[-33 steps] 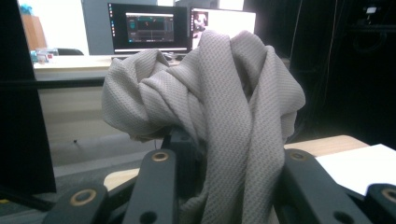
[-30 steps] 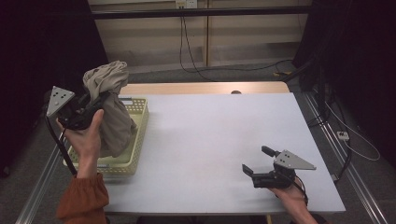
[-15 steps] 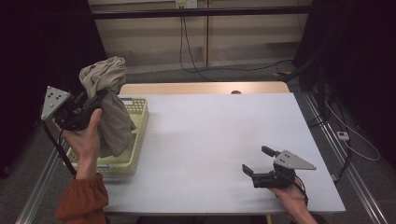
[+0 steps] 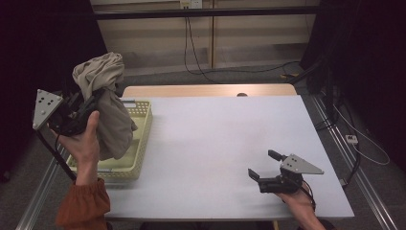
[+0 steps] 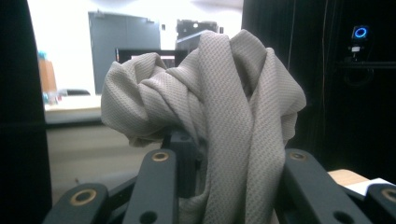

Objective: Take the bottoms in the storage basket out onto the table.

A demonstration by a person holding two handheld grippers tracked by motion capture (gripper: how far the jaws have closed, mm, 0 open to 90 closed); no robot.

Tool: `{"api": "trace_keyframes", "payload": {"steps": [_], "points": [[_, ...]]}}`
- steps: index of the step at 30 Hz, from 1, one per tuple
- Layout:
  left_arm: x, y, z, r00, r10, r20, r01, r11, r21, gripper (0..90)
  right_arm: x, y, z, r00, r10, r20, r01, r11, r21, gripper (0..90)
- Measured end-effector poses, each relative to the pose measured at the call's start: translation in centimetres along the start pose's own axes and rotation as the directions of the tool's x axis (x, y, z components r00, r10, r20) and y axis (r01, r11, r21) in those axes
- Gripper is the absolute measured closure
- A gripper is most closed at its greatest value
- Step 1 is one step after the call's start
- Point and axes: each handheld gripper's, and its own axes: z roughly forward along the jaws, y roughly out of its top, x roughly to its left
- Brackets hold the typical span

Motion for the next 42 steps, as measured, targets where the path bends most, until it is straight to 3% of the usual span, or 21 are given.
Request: {"api": "trace_keyframes", "payload": {"steps": [6,13,25,32,35,42], "points": [[-0.4,0.8,-0.5,0.9999,-0.001,0.012,0.002,0.9995,-0.033,69.5,0.0,0.0,0.0,1.0000,-0.002,0.001,0.002,1.000,0.000,0.8],[0.0,1.1,-0.5,0.9984,-0.049,0.028,0.050,0.9970,-0.058,69.5,0.0,0.0,0.0,1.0000,-0.002,0.002,0.002,1.000,0.003,0.8],[-0.2,2.2,0.0,0.9953,-0.074,0.063,0.080,0.9925,-0.093,69.5,-0.1,0.0,0.1,1.0000,-0.004,0.002,0.004,1.000,0.004,0.9],[-0.7,2.9,0.0,0.9939,-0.068,0.087,0.076,0.9916,-0.104,69.5,-0.1,0.0,0.1,1.0000,-0.004,0.003,0.004,1.000,0.006,0.9],[-1.3,3.2,-0.2,0.9941,-0.048,0.097,0.059,0.9923,-0.109,69.5,-0.1,0.0,0.1,1.0000,-0.003,0.003,0.003,1.000,0.006,0.9],[-2.5,3.9,-0.2,0.9900,-0.044,0.134,0.061,0.9903,-0.125,69.4,-0.1,0.0,0.1,1.0000,-0.004,0.002,0.004,1.000,0.006,0.9]]}}
